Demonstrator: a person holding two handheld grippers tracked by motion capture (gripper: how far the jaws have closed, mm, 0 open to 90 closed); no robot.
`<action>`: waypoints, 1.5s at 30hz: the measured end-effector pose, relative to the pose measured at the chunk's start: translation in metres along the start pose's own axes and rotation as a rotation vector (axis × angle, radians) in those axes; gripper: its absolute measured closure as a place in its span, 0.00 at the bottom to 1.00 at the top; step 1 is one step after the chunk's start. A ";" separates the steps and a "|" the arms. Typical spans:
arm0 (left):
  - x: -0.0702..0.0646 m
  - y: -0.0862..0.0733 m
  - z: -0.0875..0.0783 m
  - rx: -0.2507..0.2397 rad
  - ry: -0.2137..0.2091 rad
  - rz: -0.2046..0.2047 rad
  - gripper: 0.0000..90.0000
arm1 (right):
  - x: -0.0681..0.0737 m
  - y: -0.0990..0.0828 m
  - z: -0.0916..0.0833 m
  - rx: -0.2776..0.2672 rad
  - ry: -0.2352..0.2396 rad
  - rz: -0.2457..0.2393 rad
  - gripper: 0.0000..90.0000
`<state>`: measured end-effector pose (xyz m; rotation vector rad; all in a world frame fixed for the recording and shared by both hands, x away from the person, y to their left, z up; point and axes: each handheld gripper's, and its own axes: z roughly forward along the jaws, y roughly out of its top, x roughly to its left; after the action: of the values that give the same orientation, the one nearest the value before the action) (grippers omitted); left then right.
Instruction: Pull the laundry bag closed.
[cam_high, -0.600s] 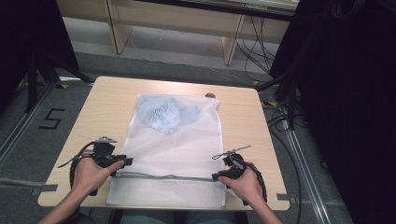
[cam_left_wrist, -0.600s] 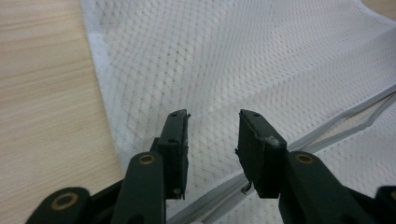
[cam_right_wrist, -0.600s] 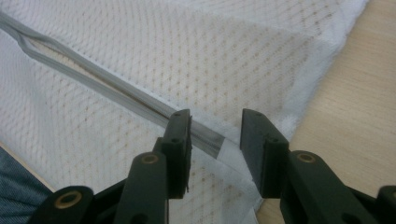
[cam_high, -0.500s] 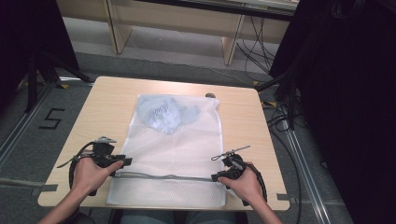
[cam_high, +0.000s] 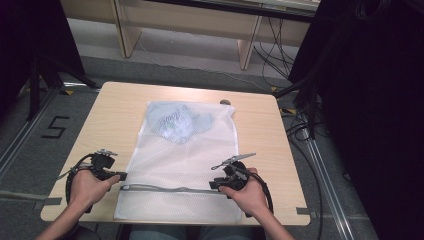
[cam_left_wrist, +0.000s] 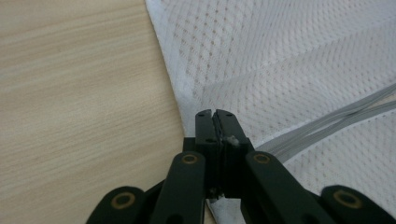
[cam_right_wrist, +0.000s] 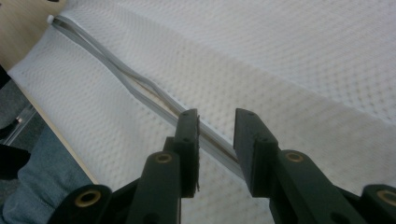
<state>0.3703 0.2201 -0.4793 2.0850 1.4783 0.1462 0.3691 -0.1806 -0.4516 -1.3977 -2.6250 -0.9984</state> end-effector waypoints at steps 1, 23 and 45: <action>0.000 0.000 0.000 0.008 -0.003 0.001 0.98 | 0.003 0.001 0.003 0.000 0.001 -0.002 0.78; -0.001 -0.001 0.010 0.069 0.033 -0.005 0.99 | 0.046 0.028 0.039 0.076 0.029 -0.047 0.82; -0.001 0.000 0.013 0.122 0.034 -0.030 1.00 | 0.088 0.051 0.084 0.063 0.135 -0.105 0.83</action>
<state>0.3751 0.2143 -0.4904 2.1651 1.5731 0.0817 0.3777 -0.0496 -0.4660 -1.1482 -2.6288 -0.9737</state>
